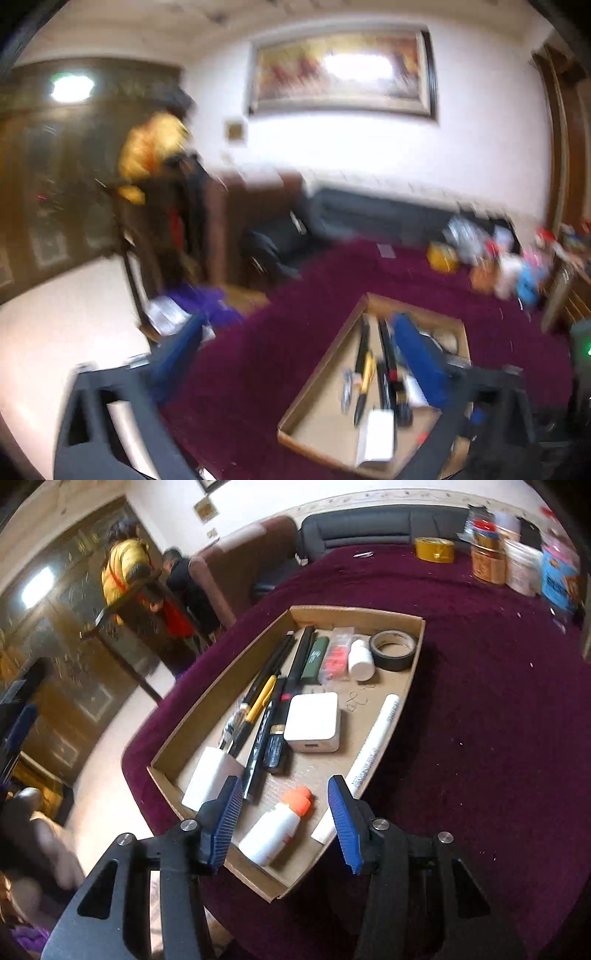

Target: Organize rigid objects

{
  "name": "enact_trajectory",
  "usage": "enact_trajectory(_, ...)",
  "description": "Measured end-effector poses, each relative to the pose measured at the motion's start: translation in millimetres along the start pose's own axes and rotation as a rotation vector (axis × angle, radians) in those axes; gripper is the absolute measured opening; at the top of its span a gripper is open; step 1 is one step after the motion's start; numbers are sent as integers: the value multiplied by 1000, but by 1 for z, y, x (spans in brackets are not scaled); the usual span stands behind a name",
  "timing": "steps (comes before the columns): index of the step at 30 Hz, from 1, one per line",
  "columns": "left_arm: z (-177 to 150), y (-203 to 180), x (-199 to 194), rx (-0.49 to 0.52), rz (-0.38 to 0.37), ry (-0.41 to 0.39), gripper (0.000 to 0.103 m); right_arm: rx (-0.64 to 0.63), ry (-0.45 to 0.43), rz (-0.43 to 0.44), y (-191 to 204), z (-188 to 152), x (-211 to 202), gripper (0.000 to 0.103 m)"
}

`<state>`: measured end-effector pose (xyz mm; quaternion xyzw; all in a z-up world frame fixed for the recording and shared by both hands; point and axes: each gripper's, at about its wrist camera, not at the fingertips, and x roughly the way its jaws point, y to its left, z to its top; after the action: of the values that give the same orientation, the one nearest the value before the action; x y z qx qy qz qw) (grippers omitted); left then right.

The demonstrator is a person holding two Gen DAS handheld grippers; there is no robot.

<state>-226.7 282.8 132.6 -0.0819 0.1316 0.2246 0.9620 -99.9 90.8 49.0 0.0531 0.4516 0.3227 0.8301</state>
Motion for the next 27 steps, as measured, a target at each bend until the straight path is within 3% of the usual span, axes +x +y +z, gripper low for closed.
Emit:
enact_trajectory(2, 2, -5, -15, -46, -18, -33, 102, 1, -31, 5, 3, -3, -7, 47)
enact_trajectory(3, 4, -10, -16, -58, -66, -12, 102, -5, -46, -3, 5, -3, -10, 47)
enact_trajectory(5, 7, -24, -4, -32, -224, 80, 102, -29, -74, -32, 9, -6, -19, 47)
enact_trajectory(7, 6, -42, 12, 27, -280, 195, 102, -57, -116, -77, 11, -10, -29, 47)
enact_trajectory(10, 2, -51, 9, 70, -195, 157, 102, -123, -232, -195, 16, -17, -46, 48)
enact_trajectory(11, 2, -51, 5, 71, -173, 123, 102, -146, -288, -253, 20, -21, -52, 58)
enact_trajectory(12, 2, -50, 0, 68, -163, 94, 102, -160, -350, -310, 23, -26, -58, 79)
enact_trajectory(14, 1, -47, -2, 55, -169, 82, 102, -164, -458, -387, 27, -34, -67, 101)
enact_trajectory(17, -6, -47, 8, 58, -172, 154, 102, -169, -479, -431, 26, -37, -66, 103)
enact_trajectory(24, -22, -63, 16, 114, 12, 217, 102, -265, -402, -465, 44, -47, -53, 103)
enact_trajectory(27, -27, -64, 22, 119, 23, 264, 102, -288, -370, -455, 52, -51, -45, 103)
